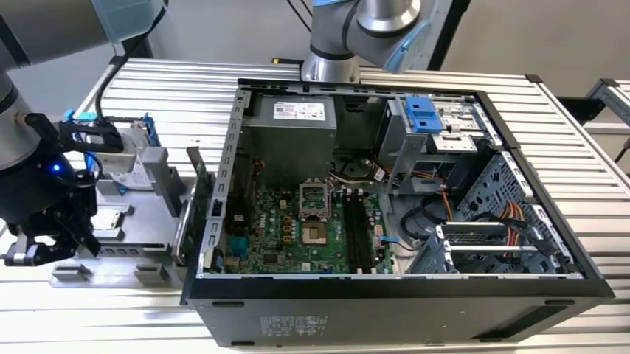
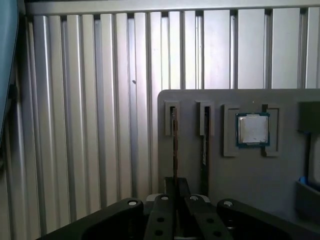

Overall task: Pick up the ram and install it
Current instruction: 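Pick up the ram and move it above insertion slot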

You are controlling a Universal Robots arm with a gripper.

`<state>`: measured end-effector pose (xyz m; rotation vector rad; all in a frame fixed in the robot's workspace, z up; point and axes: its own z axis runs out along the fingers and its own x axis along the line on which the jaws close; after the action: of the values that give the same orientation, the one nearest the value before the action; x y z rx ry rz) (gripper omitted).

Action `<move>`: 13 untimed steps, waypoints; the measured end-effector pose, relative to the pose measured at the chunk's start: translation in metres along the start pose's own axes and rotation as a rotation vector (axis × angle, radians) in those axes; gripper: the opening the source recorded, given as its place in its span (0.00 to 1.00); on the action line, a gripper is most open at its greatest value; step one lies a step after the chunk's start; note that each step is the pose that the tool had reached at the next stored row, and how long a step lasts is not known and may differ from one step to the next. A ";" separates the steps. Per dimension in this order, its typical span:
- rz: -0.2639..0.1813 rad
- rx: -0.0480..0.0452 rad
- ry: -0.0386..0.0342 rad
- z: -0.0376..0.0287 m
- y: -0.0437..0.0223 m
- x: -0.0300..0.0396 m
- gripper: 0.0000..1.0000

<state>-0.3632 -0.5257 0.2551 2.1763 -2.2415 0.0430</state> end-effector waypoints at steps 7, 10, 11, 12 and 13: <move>0.000 0.0000 0.0001 -0.0082 0.0000 0.0003 0.00; 0.000 0.0001 -0.0001 -0.0108 -0.0001 0.0003 0.00; 0.000 0.0000 0.0000 -0.0117 -0.0001 0.0004 0.00; 0.000 0.0001 0.0000 -0.0124 -0.0001 0.0004 0.00; 0.000 0.0000 0.0000 -0.0132 -0.0001 0.0004 0.00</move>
<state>-0.3632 -0.5257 0.2683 2.1764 -2.2415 0.0430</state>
